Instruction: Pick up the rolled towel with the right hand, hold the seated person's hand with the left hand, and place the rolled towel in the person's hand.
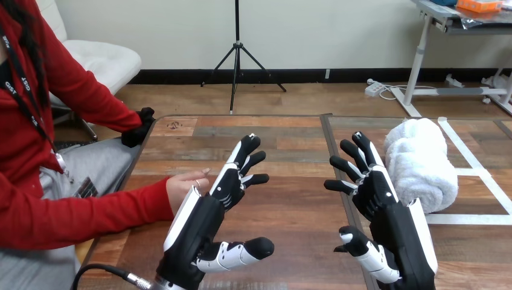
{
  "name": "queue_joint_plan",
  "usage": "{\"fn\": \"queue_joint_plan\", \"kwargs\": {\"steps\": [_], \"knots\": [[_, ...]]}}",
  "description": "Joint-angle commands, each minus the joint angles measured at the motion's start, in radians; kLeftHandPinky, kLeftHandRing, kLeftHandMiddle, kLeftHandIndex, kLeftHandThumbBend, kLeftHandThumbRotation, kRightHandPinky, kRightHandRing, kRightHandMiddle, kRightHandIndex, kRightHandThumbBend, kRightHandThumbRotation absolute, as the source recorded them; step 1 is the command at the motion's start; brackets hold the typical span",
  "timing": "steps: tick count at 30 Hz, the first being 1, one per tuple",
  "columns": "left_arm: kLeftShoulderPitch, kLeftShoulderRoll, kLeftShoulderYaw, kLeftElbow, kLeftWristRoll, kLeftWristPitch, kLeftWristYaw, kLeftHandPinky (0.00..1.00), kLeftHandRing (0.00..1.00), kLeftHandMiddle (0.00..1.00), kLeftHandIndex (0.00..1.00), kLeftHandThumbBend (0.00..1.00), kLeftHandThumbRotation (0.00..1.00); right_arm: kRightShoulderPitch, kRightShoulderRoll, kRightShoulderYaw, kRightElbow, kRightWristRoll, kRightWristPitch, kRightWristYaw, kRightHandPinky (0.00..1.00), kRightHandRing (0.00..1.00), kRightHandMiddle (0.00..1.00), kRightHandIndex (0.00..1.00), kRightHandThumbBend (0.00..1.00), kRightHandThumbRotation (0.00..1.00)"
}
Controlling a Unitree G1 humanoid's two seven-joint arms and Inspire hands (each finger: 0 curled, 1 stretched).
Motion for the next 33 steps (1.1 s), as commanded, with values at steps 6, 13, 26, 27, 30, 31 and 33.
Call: {"fn": "queue_joint_plan", "kwargs": {"steps": [6, 13, 26, 27, 30, 31, 33], "knots": [[-0.046, 0.000, 0.011, -0.020, -0.002, -0.011, 0.005, 0.82, 0.95, 1.00, 1.00, 1.00, 0.71, -0.051, 0.009, 0.005, -0.057, 0.001, 0.002, -0.002, 0.75, 0.89, 0.95, 0.97, 1.00, 0.79], [-0.047, 0.000, 0.015, -0.021, 0.007, -0.009, 0.012, 0.82, 0.95, 1.00, 1.00, 1.00, 0.71, -0.056, 0.009, 0.004, -0.054, 0.004, -0.001, -0.002, 0.75, 0.88, 0.94, 0.97, 1.00, 0.78], [-0.053, 0.004, 0.012, -0.023, 0.000, -0.006, 0.006, 0.82, 0.95, 1.00, 1.00, 1.00, 0.72, -0.061, 0.006, 0.001, -0.063, 0.005, 0.004, -0.002, 0.74, 0.88, 0.94, 0.97, 1.00, 0.77], [-0.054, 0.004, 0.010, -0.022, -0.005, -0.005, 0.002, 0.82, 0.95, 1.00, 1.00, 1.00, 0.71, -0.062, 0.006, 0.001, -0.063, 0.005, 0.004, -0.002, 0.74, 0.88, 0.94, 0.97, 1.00, 0.77], [-0.056, 0.003, 0.014, -0.021, 0.001, -0.008, 0.008, 0.82, 0.95, 1.00, 1.00, 1.00, 0.71, -0.064, 0.003, 0.003, -0.063, 0.013, 0.002, 0.004, 0.74, 0.89, 0.95, 0.97, 1.00, 0.76], [-0.057, 0.003, 0.015, -0.019, 0.004, -0.010, 0.010, 0.82, 0.95, 1.00, 1.00, 1.00, 0.71, -0.065, 0.001, 0.002, -0.063, 0.014, 0.001, 0.004, 0.74, 0.89, 0.95, 0.97, 1.00, 0.76], [-0.058, 0.003, 0.017, -0.018, 0.007, -0.012, 0.012, 0.82, 0.95, 1.00, 1.00, 1.00, 0.71, -0.066, 0.000, 0.001, -0.064, 0.014, 0.000, 0.005, 0.74, 0.89, 0.95, 0.97, 1.00, 0.76]]}}
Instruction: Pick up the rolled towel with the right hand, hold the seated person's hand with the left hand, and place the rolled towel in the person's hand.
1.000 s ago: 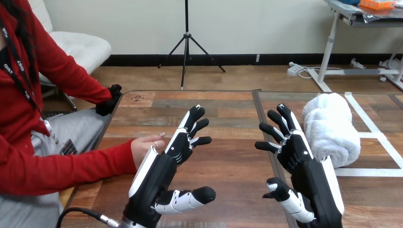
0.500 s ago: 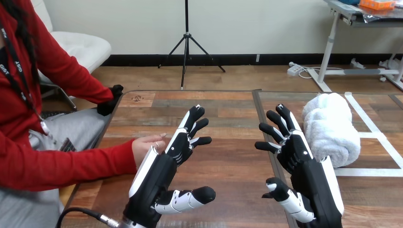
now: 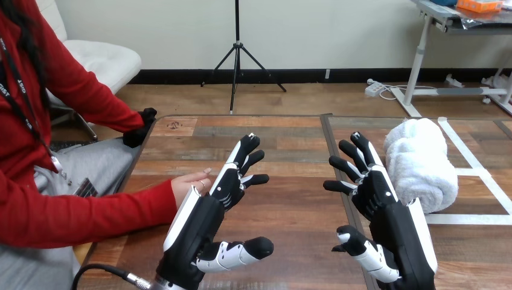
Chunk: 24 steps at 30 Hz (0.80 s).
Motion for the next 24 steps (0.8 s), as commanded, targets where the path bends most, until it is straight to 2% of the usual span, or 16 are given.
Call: {"fn": "queue_joint_plan", "kwargs": {"steps": [1, 24], "knots": [[-0.058, 0.003, 0.016, -0.017, 0.005, -0.013, 0.011, 0.82, 0.95, 1.00, 1.00, 1.00, 0.71, -0.067, -0.001, 0.001, -0.058, 0.016, -0.008, 0.006, 0.74, 0.89, 0.95, 0.97, 1.00, 0.76], [-0.054, 0.002, 0.018, -0.018, 0.015, -0.011, 0.019, 0.82, 0.95, 1.00, 1.00, 1.00, 0.71, -0.076, -0.012, -0.011, -0.057, 0.012, -0.006, 0.006, 0.73, 0.88, 0.94, 0.96, 1.00, 0.73]]}}
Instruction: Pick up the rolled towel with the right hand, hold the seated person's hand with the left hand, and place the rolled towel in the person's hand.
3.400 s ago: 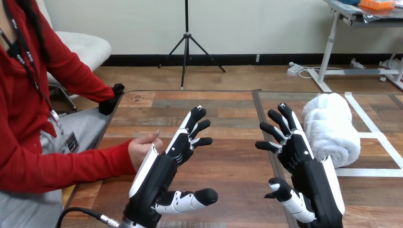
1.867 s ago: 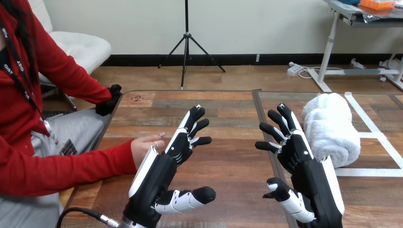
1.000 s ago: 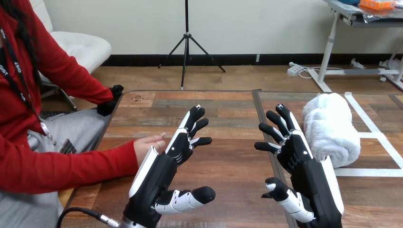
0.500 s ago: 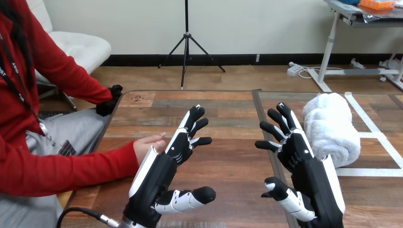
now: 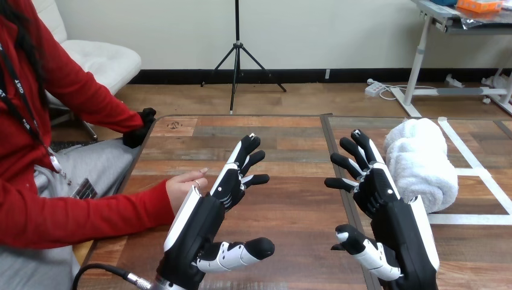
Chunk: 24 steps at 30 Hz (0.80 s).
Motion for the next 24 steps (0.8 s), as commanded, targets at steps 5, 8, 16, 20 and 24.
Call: {"fn": "queue_joint_plan", "kwargs": {"steps": [5, 8, 16, 20, 24], "knots": [[-0.052, 0.004, 0.019, -0.020, 0.019, -0.009, 0.024, 0.81, 0.94, 1.00, 1.00, 1.00, 0.71, -0.069, -0.013, -0.019, -0.062, -0.002, 0.004, -0.006, 0.73, 0.88, 0.94, 0.96, 1.00, 0.72], [-0.052, 0.004, 0.018, -0.018, 0.019, -0.010, 0.025, 0.81, 0.95, 1.00, 1.00, 1.00, 0.72, -0.073, -0.014, -0.031, -0.068, -0.020, 0.007, -0.019, 0.74, 0.88, 0.94, 0.97, 1.00, 0.72], [-0.052, 0.004, 0.015, -0.019, 0.014, -0.007, 0.021, 0.82, 0.95, 1.00, 1.00, 1.00, 0.71, -0.092, -0.016, -0.068, -0.091, -0.057, 0.024, -0.054, 0.75, 0.88, 0.94, 0.97, 1.00, 0.72], [-0.053, 0.004, 0.013, -0.016, 0.008, -0.008, 0.017, 0.82, 0.95, 1.00, 1.00, 1.00, 0.70, -0.098, -0.014, -0.088, -0.114, -0.076, 0.053, -0.078, 0.75, 0.88, 0.94, 0.97, 1.00, 0.72], [-0.055, 0.005, 0.014, -0.012, 0.010, -0.011, 0.018, 0.82, 0.95, 1.00, 1.00, 1.00, 0.70, -0.106, -0.016, -0.105, -0.139, -0.091, 0.083, -0.100, 0.76, 0.88, 0.94, 0.97, 1.00, 0.71]]}}
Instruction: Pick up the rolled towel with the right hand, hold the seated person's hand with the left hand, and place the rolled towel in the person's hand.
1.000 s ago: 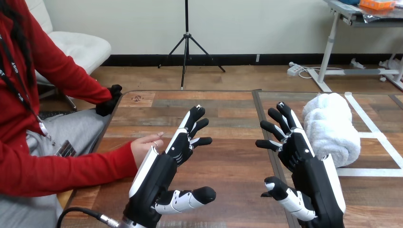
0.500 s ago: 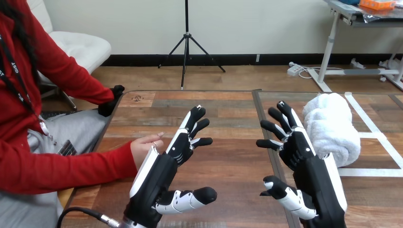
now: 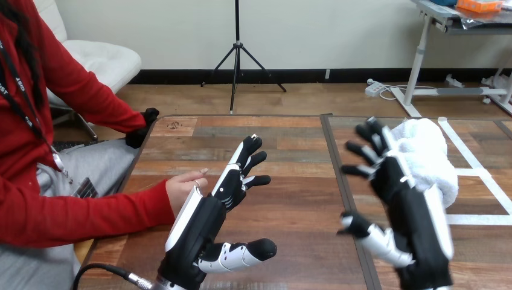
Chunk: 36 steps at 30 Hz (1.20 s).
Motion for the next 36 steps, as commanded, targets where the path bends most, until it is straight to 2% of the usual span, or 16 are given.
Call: {"fn": "queue_joint_plan", "kwargs": {"steps": [1, 9, 12, 19, 27, 36], "knots": [[-0.056, 0.005, 0.013, -0.010, -0.011, -0.012, 0.004, 0.82, 0.95, 1.00, 1.00, 1.00, 0.70, -0.087, -0.012, -0.042, -0.083, -0.013, 0.036, -0.041, 0.76, 0.88, 0.94, 0.97, 1.00, 0.71], [-0.056, 0.004, 0.012, -0.010, -0.014, -0.011, 0.002, 0.83, 0.95, 1.00, 1.00, 1.00, 0.70, -0.121, -0.032, -0.084, -0.128, -0.021, 0.101, -0.076, 0.79, 0.90, 0.94, 0.97, 1.00, 0.67], [-0.057, 0.003, 0.014, -0.009, -0.009, -0.013, 0.005, 0.83, 0.95, 1.00, 1.00, 1.00, 0.70, -0.136, -0.039, -0.107, -0.149, -0.043, 0.136, -0.099, 0.80, 0.90, 0.94, 0.96, 1.00, 0.66], [-0.055, 0.004, 0.015, -0.009, -0.001, -0.017, 0.010, 0.83, 0.95, 1.00, 1.00, 1.00, 0.71, -0.173, -0.055, -0.145, -0.202, -0.057, 0.224, -0.136, 0.81, 0.89, 0.94, 0.95, 1.00, 0.64], [-0.053, 0.003, 0.014, -0.009, -0.002, -0.017, 0.009, 0.83, 0.95, 1.00, 1.00, 1.00, 0.71, -0.220, -0.082, -0.173, -0.237, -0.061, 0.293, -0.162, 0.82, 0.92, 0.95, 0.97, 1.00, 0.61], [-0.053, 0.004, 0.015, -0.009, 0.003, -0.019, 0.012, 0.83, 0.95, 1.00, 1.00, 1.00, 0.71, -0.278, -0.109, -0.199, -0.273, -0.097, 0.397, -0.203, 0.82, 0.93, 0.95, 0.97, 1.00, 0.59]]}}
